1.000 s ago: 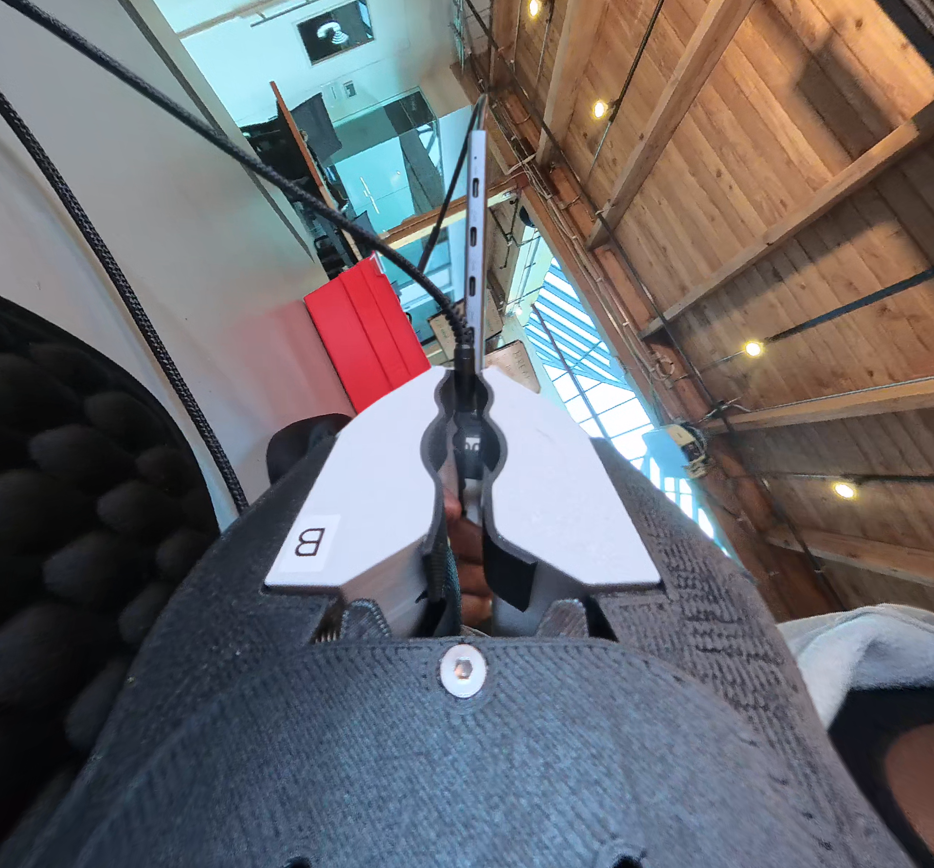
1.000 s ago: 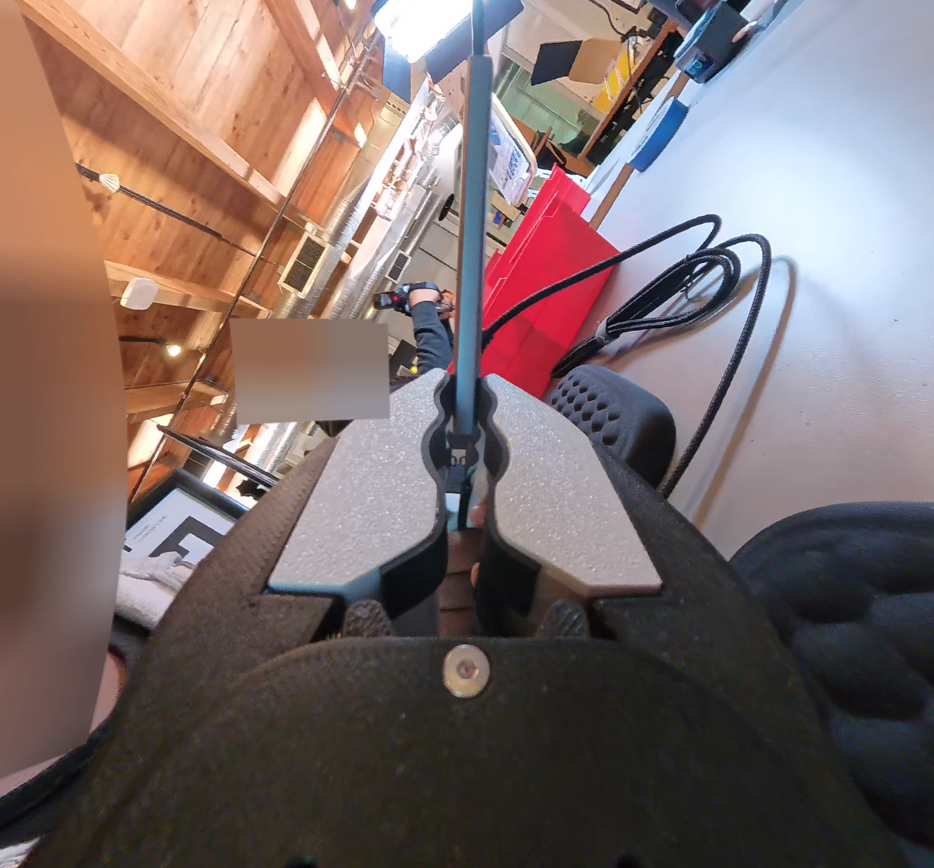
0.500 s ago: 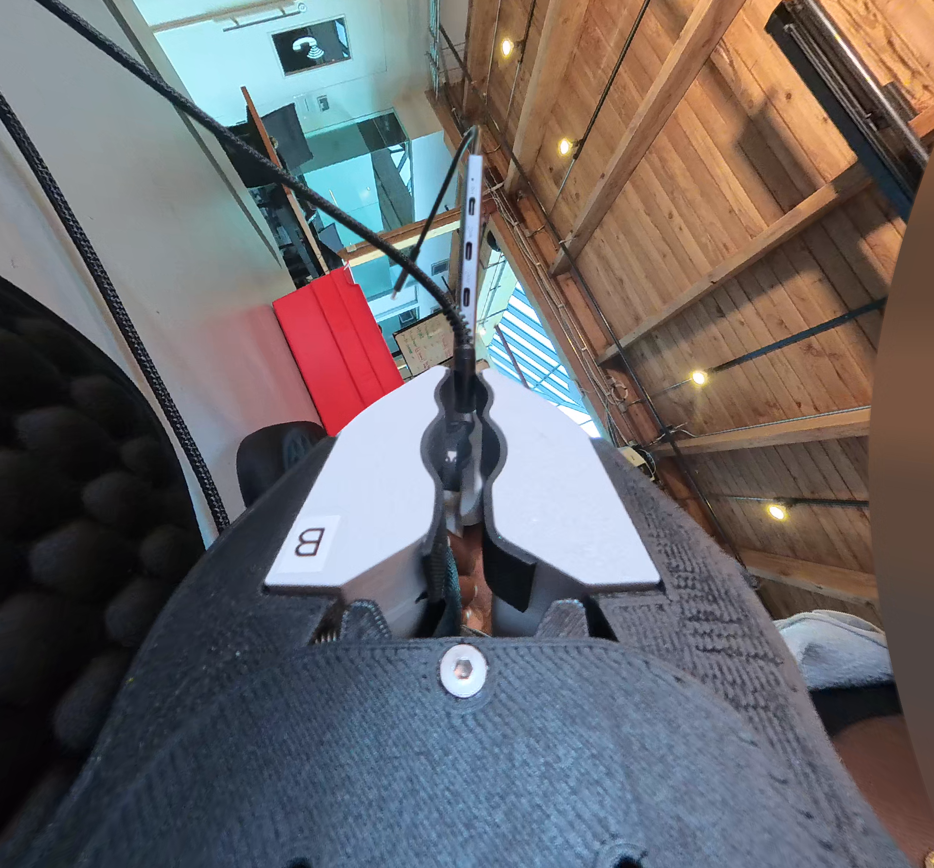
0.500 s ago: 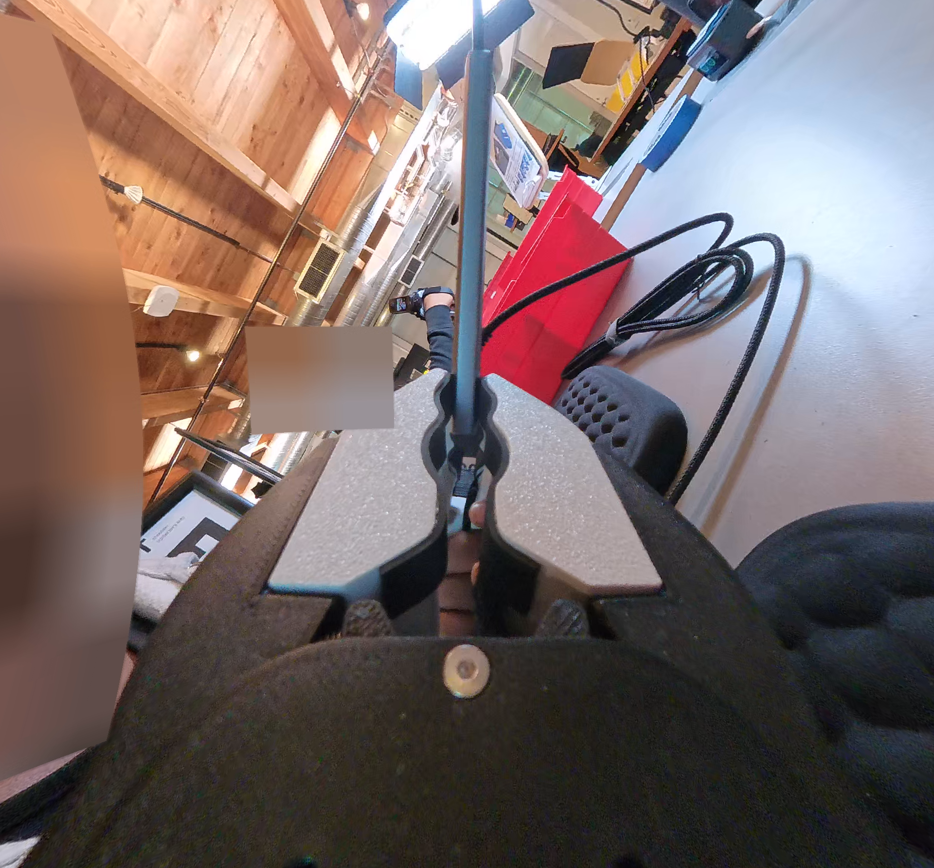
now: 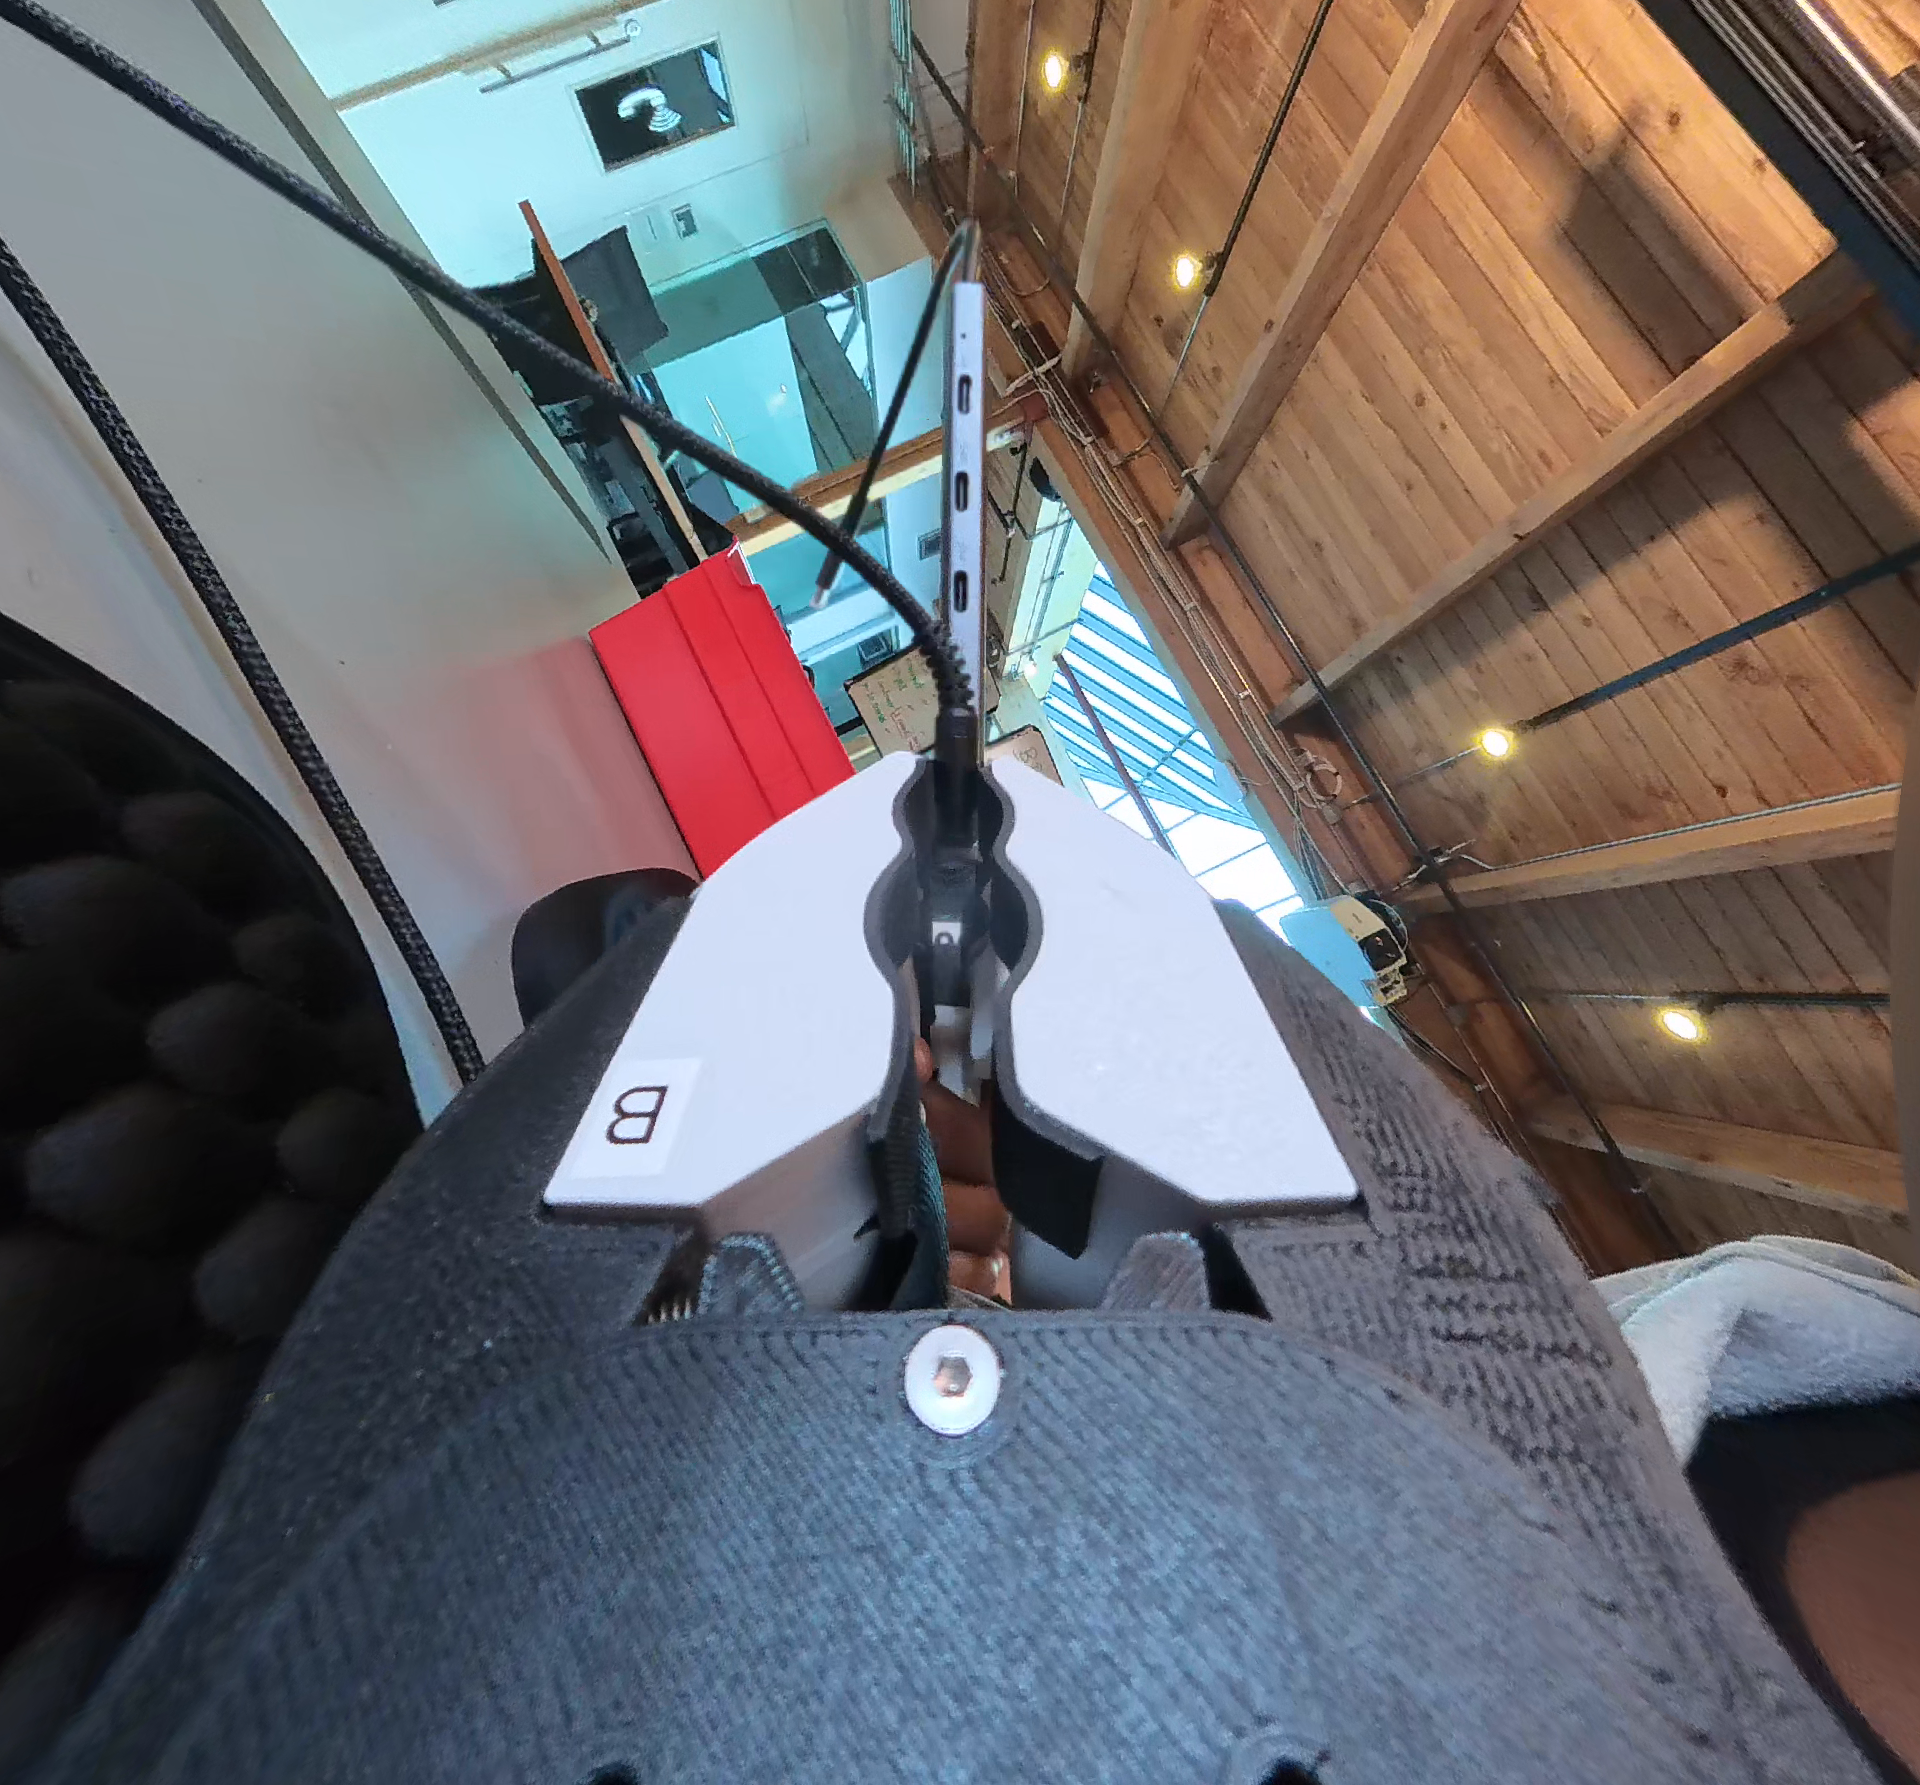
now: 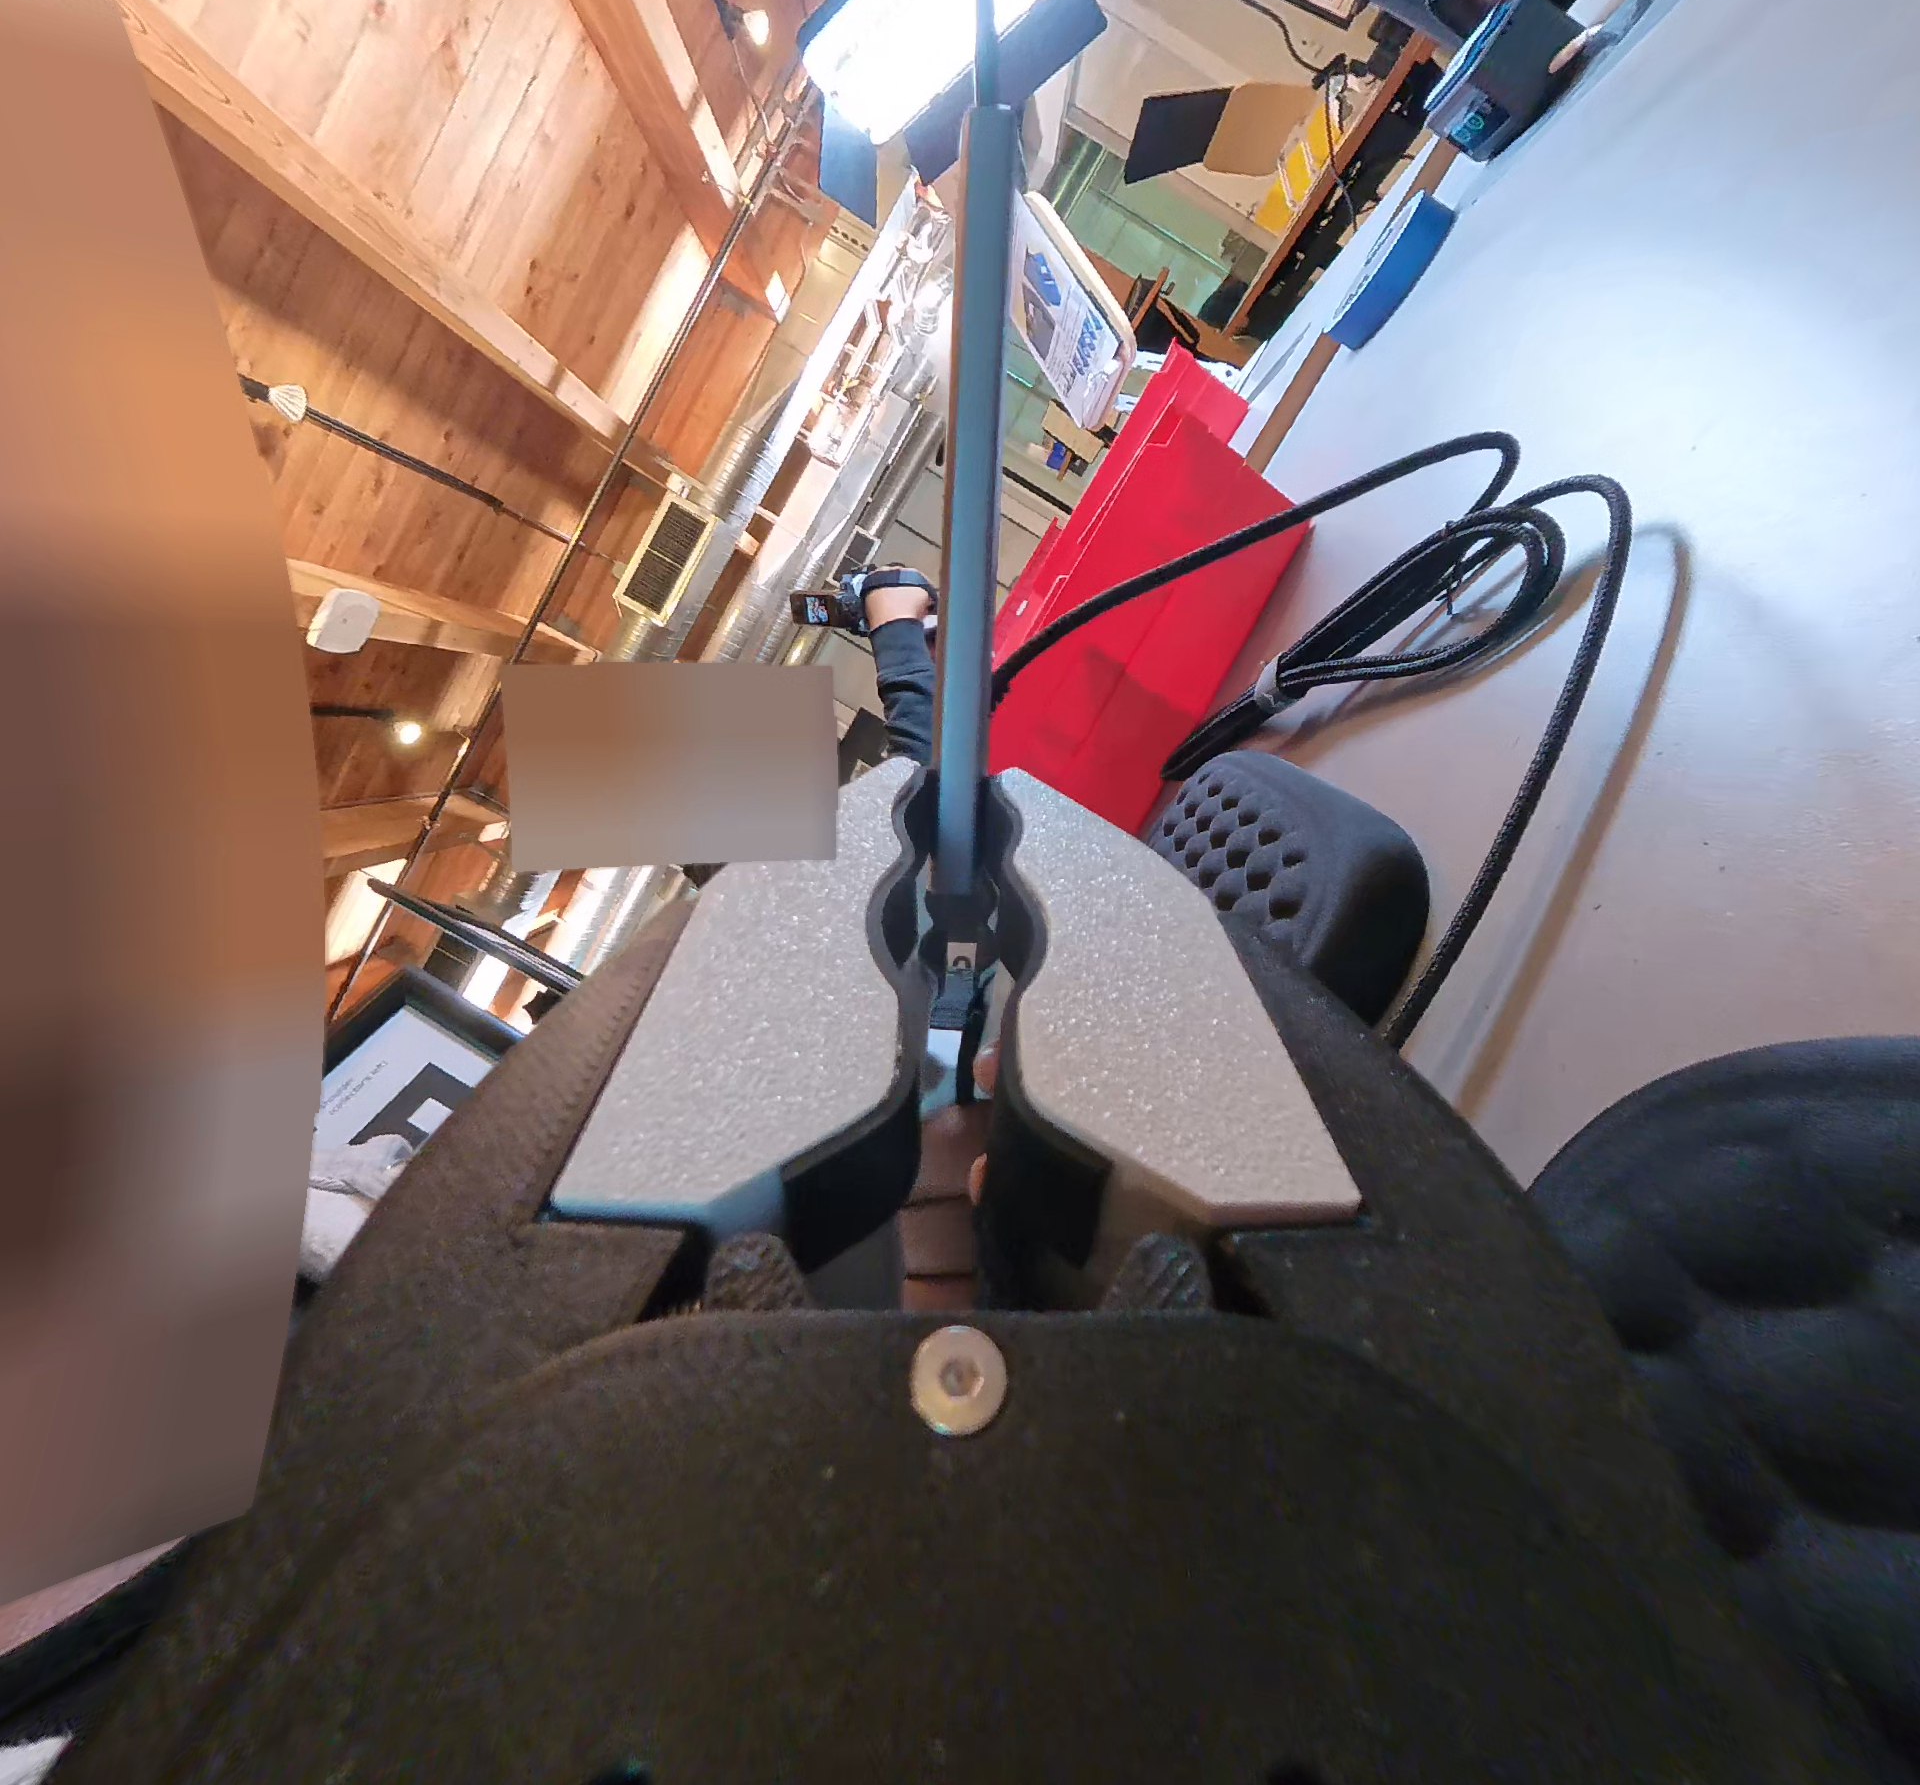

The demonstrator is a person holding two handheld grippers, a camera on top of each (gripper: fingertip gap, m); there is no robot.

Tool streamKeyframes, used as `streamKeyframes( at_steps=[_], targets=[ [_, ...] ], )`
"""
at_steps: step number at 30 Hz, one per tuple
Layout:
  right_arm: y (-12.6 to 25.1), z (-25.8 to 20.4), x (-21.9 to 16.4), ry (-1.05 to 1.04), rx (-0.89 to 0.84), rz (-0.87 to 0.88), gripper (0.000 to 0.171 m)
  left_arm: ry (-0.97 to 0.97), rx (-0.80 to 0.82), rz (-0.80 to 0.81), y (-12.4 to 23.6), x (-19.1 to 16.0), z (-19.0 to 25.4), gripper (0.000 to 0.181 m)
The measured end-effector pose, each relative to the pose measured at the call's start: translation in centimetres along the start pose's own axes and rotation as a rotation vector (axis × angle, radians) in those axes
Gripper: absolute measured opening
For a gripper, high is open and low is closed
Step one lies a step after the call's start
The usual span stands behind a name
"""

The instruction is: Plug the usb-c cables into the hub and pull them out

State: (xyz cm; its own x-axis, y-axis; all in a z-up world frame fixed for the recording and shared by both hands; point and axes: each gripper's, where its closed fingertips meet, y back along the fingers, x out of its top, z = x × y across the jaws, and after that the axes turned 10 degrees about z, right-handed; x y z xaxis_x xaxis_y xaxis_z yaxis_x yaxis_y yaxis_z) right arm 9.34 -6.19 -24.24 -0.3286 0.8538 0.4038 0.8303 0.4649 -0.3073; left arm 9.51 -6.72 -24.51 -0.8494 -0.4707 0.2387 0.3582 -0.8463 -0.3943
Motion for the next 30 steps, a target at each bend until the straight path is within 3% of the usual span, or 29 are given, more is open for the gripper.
streamKeyframes(
  at_steps=[14,18,20,21,25,30],
  targets=[
    [-0.6,-0.1,-0.7,0.067,-0.021,0.052,0.009,-0.080,0.013,0.051,0.2,0.4,0.3,0.010],
    [-0.5,-1.7,-0.3,0.015,0.039,-0.001,0.009,-0.033,-0.093,-0.029,-0.2,-0.1,2.0,0.016],
    [0.3,-1.5,0.6,0.025,-0.003,-0.014,0.009,-0.118,-0.101,-0.073,-0.1,-0.2,2.4,0.039],
    [1.0,-0.9,0.9,0.049,-0.046,-0.032,0.009,-0.198,-0.095,-0.080,0.2,0.1,2.6,0.042],
    [4.8,2.9,2.7,0.135,-0.282,-0.065,0.009,-0.527,-0.078,-0.054,1.7,2.8,4.3,0.042],
    [7.9,6.1,3.0,0.274,-0.494,-0.196,0.021,-0.780,0.010,-0.052,4.4,8.5,6.9,0.041]
  ],
)
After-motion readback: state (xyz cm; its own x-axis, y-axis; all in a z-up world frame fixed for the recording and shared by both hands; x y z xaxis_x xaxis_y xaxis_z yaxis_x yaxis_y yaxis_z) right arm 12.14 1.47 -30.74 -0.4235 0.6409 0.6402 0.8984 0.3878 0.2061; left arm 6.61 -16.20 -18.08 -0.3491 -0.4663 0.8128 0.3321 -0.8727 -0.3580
